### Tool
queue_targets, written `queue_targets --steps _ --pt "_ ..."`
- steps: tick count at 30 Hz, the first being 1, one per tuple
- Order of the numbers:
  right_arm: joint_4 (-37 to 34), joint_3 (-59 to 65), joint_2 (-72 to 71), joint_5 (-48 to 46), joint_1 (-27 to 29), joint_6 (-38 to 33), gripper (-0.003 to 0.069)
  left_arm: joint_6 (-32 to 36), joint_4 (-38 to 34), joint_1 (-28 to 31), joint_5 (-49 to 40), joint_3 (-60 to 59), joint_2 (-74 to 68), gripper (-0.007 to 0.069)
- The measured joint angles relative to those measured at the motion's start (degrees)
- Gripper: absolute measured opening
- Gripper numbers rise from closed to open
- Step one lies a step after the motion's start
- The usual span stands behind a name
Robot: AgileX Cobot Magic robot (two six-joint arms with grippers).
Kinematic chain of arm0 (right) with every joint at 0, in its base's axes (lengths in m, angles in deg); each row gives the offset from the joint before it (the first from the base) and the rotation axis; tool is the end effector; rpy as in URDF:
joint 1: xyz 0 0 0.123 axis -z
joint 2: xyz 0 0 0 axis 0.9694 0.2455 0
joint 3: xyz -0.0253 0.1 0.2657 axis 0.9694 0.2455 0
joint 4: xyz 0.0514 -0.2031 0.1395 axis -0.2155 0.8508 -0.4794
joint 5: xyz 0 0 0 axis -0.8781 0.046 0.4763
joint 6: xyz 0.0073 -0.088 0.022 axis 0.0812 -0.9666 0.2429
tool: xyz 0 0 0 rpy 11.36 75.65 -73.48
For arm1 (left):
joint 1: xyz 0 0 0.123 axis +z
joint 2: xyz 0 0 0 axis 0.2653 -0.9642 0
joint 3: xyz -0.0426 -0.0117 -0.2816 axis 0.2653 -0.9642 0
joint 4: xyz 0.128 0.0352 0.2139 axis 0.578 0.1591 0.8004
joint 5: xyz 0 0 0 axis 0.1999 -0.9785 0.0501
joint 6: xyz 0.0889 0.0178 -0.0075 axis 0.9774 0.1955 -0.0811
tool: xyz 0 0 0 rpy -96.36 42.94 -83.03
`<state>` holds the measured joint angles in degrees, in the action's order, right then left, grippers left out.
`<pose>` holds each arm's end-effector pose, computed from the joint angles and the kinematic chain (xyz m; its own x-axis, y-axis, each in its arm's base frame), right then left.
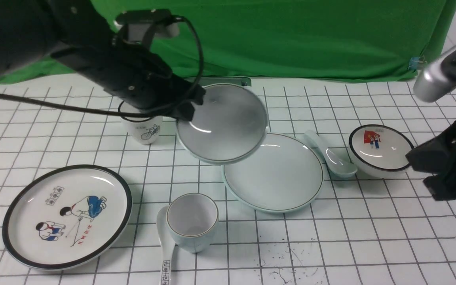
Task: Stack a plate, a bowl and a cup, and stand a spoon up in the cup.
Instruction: Use the left arm to put the blue rice bowl into the blue large plate in the middle
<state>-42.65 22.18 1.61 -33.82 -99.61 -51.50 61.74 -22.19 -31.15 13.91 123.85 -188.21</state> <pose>0.1922 0.0979 0.3701 -0.5273 -0.4764 -0.7035 -0.6192 0.7825 -0.0657 0.3650 -0.1329 0.3003 -0.7753 0.1780 -0.6060 0.4132 0.8686 -0.2735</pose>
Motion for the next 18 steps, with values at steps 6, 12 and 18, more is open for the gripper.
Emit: queue_targets --steps 6,12,18 --pt "1.1 -2.2 -4.5 -3.0 0.0 0.0 0.001 0.2 -7.9 -3.5 -2.8 11.1 -10.6 -0.0011" --pt "4.9 -2.2 -4.9 -5.2 0.0 0.3 0.0011 -0.3 -6.3 -5.7 -5.2 17.2 -19.0 -0.0011" --pt "8.1 -2.2 -4.9 -5.3 0.0 1.3 0.0011 -1.3 -4.2 -6.6 -4.7 18.7 -24.1 -0.001"
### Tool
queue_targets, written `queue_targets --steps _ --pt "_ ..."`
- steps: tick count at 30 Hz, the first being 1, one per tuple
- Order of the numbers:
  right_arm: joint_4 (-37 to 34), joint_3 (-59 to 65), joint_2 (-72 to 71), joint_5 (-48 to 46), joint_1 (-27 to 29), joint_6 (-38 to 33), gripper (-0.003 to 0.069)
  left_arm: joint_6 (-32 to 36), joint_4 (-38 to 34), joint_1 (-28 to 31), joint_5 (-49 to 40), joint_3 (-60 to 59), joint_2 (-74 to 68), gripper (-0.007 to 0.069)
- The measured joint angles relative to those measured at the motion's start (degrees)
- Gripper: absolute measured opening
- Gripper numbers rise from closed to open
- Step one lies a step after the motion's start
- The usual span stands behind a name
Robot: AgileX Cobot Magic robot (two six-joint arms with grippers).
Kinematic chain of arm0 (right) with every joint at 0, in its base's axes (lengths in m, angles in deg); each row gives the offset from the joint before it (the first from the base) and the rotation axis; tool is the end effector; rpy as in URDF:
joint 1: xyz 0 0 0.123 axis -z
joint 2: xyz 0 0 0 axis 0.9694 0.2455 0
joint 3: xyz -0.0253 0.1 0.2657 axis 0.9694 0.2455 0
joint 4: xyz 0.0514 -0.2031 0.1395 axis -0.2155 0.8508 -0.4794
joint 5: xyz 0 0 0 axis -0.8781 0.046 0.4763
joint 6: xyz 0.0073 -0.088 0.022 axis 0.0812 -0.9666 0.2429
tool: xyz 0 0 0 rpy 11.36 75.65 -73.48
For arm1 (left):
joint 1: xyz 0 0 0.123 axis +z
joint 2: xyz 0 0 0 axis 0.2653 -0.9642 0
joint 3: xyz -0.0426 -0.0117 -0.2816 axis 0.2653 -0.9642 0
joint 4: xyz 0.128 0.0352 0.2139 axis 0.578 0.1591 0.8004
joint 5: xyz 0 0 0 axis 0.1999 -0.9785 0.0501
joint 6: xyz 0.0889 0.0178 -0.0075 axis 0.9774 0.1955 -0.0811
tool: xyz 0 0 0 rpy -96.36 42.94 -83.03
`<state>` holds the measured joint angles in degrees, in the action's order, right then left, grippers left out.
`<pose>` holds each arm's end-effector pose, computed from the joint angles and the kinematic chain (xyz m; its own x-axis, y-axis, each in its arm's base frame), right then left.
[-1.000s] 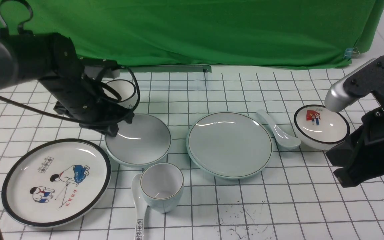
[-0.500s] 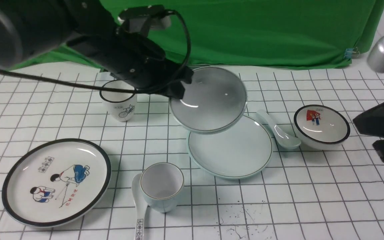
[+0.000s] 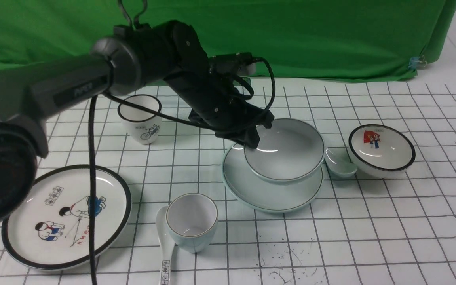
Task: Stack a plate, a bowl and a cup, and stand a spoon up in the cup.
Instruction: Use the left arm to put the blue rice bowl into the blue large plate in the middle
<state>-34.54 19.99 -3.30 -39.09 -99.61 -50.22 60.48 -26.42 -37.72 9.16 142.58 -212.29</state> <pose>0.1708 0.0778 0.3923 -0.4864 -0.5341 -0.6915 -0.5876 0.7857 -0.1936 0.4260 -0.2134 0.2139 -0.8528 0.2585 -0.4539 0.4488 0.8070 -0.3838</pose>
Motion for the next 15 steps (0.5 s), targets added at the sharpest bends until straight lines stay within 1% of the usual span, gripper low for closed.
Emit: queue_targets --steps 9,13,15 --pt "0.5 0.0 0.0 0.7 0.0 0.0 0.0011 -0.2 0.8 0.0 1.1 0.1 -3.0 0.0001" --pt "0.7 0.0 0.0 0.7 0.0 0.0 0.0011 -1.1 0.8 0.0 2.2 0.2 -3.0 0.0052" --pt "0.7 0.0 0.0 0.7 0.0 0.0 0.0011 -1.2 0.8 0.0 2.4 0.3 -3.0 0.0101"
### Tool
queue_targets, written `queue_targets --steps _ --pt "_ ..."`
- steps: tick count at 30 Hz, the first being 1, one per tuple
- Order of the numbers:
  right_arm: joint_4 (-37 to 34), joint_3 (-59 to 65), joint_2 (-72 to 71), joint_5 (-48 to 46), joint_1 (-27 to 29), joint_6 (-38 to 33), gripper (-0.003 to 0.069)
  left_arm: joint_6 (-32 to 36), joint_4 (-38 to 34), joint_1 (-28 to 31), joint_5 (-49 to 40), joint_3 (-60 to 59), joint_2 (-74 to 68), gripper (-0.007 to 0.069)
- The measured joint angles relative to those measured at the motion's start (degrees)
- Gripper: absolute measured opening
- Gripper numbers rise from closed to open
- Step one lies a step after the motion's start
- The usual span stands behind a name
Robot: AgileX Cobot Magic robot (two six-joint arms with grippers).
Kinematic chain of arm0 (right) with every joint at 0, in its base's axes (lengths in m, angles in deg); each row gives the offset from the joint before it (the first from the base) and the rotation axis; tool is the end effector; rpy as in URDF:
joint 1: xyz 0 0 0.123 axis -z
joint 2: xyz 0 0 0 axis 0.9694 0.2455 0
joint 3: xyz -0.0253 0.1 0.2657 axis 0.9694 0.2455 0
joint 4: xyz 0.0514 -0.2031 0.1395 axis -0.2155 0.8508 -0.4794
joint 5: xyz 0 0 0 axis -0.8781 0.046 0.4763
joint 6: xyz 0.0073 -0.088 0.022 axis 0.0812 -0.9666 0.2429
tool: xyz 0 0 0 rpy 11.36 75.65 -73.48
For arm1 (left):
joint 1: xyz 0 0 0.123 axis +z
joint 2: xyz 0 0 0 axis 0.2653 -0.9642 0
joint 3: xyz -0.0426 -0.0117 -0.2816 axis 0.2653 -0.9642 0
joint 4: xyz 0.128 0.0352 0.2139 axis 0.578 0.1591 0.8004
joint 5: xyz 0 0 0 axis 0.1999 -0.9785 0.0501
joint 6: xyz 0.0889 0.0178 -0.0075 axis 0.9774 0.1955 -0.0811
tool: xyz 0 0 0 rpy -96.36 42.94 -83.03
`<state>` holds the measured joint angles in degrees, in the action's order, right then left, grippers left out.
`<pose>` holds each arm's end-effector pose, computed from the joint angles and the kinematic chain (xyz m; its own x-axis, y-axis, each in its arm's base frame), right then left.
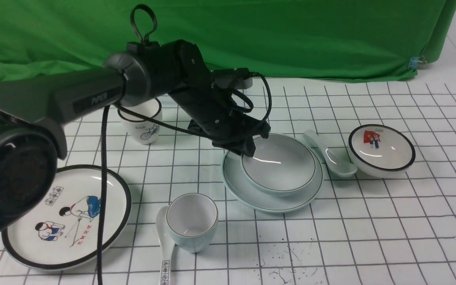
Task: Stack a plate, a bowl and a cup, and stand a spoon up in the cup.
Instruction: Use the left arm to put the blue rice bowl into the blue large plate in the middle, then use the left arm to grab a blue teacup
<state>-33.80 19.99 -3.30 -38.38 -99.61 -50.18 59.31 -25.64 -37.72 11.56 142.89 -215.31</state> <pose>0.1719 0.0772 0.3931 -0.4770 -0.5367 -0.6961 -0.5816 0.7865 -0.2078 0.4343 -0.2145 0.1910 -0.8670 0.2378 -0.4379 0.4169 0.8276 -0.3759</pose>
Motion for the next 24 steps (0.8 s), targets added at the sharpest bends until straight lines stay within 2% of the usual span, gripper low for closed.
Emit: queue_targets --steps 6,9,11,14,17,19,20,24 --pt "0.1 0.0 0.0 0.0 0.0 0.0 0.0011 -0.5 1.2 0.0 -1.9 2.2 -0.2 0.0306" --pt "0.1 0.0 0.0 0.0 0.0 0.0 0.0011 -1.5 3.8 0.0 -7.6 7.6 -0.4 0.0403" --pt "0.1 0.0 0.0 0.0 0.0 0.0 0.0013 -2.4 7.0 0.0 -14.9 14.9 -0.4 0.0459" --pt "0.1 0.0 0.0 0.0 0.0 0.0 0.0015 -5.2 13.4 -0.7 -20.9 24.4 1.3 0.0487" --pt "0.1 0.0 0.0 -0.1 0.0 0.2 0.0015 -6.5 18.4 -1.5 -21.9 25.4 5.2 0.0486" --pt "0.1 0.0 0.0 -0.3 0.0 0.5 0.0015 -6.7 20.1 -1.8 -22.1 23.7 8.6 0.0483" --pt "0.1 0.0 0.0 -0.4 0.0 0.7 0.0015 -6.9 23.0 -2.1 -22.3 18.4 13.6 0.0475" --pt "0.2 0.0 0.0 -0.4 0.0 0.7 0.0015 -7.7 25.9 -2.1 -22.8 7.6 19.9 0.0472"
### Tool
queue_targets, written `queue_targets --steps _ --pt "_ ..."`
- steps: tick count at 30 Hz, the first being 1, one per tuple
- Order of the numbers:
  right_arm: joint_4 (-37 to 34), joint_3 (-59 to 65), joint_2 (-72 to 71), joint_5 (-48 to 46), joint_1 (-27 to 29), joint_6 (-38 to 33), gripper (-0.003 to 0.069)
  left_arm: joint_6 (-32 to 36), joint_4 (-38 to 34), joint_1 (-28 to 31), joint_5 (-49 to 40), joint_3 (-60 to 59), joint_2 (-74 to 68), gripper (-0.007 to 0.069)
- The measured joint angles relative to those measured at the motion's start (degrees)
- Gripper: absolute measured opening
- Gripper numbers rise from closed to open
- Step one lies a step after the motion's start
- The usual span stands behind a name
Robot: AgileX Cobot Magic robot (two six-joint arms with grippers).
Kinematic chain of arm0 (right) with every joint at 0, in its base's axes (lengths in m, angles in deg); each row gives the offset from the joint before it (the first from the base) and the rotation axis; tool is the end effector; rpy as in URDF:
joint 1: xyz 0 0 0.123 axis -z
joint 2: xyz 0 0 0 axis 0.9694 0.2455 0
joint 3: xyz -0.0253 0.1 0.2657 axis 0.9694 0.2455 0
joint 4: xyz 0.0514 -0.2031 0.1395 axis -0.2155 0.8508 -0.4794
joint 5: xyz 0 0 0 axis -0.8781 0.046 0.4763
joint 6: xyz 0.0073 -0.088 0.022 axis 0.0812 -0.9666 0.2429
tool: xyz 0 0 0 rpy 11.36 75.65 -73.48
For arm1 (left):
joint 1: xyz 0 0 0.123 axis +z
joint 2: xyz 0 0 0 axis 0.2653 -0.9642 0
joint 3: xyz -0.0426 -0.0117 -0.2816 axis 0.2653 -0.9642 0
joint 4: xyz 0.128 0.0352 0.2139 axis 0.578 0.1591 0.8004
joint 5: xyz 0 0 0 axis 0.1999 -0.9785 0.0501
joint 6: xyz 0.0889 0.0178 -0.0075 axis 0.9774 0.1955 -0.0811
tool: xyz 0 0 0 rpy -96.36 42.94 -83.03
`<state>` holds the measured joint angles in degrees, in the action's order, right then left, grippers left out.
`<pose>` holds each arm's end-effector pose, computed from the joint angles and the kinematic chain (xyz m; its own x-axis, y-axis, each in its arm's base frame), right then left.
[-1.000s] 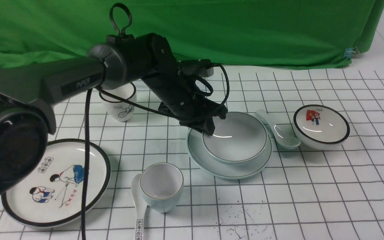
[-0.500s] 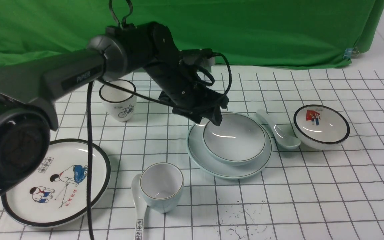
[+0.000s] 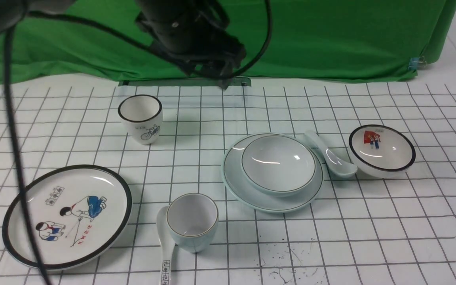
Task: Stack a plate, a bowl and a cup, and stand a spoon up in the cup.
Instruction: Use the left arm to grab a blue teacup
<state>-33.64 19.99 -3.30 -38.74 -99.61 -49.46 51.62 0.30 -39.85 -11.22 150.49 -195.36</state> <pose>0.1716 0.0769 0.3927 -0.4877 -0.5300 -0.6937 -0.5761 0.7924 -0.2004 0.3671 -0.1743 0.3615 -0.7434 0.4530 -0.4921 0.5263 0.8502 -0.0124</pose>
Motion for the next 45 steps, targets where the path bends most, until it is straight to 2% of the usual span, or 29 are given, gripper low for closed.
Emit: queue_targets --steps 2,7,10,14,19,26,29,31,32,33,34,35,37,45 --pt "0.0 0.0 0.0 0.3 0.0 0.3 0.0017 -1.3 1.7 0.0 -0.5 -11.4 5.0 0.047" --pt "0.0 0.0 0.0 1.2 0.0 0.5 0.0019 -2.8 1.1 -0.1 0.6 -25.8 8.8 0.047" --pt "0.0 0.0 0.0 1.4 0.0 0.7 0.0021 -3.3 -0.3 -0.8 5.1 -33.5 9.1 0.047" --pt "0.0 0.0 0.0 1.5 0.0 0.7 0.002 -3.6 -0.1 -3.2 9.9 -37.3 9.1 0.047" --pt "0.0 0.0 0.0 1.5 0.0 0.7 0.002 -6.2 3.8 -6.3 18.3 -38.7 8.9 0.047" --pt "0.0 0.0 0.0 1.6 0.0 0.7 0.0022 -7.2 5.6 -6.4 18.0 -38.7 4.8 0.0451" --pt "0.0 0.0 0.0 1.6 0.0 0.7 0.0022 -7.2 5.3 -6.4 17.6 -38.7 2.9 0.0376" --pt "0.0 0.0 0.0 1.6 0.0 0.7 0.0022 -7.2 5.3 -6.4 17.8 -38.8 2.7 0.0264" --pt "0.0 0.0 0.0 1.6 0.0 0.7 0.0022 -7.2 5.3 -6.4 17.9 -38.8 2.7 0.0251" --pt "0.0 0.0 0.0 1.6 0.0 0.7 0.0022 -7.2 5.3 -6.4 18.1 -38.7 3.1 0.012" --pt "0.0 0.0 0.0 1.6 0.0 0.7 0.0022 -7.1 5.3 -6.4 18.1 -38.7 3.2 0.012" --pt "0.0 0.0 0.0 1.6 0.0 0.7 0.0022 -6.7 5.3 -6.4 17.4 -37.8 3.8 0.0032" --pt "0.0 0.0 0.0 1.6 0.0 0.7 0.0022 -5.8 5.1 -6.4 16.0 -36.2 4.6 0.0002" --pt "0.0 0.0 0.0 1.7 0.0 0.7 0.0022 -0.8 1.1 -6.4 13.0 -21.4 6.9 0.0001"
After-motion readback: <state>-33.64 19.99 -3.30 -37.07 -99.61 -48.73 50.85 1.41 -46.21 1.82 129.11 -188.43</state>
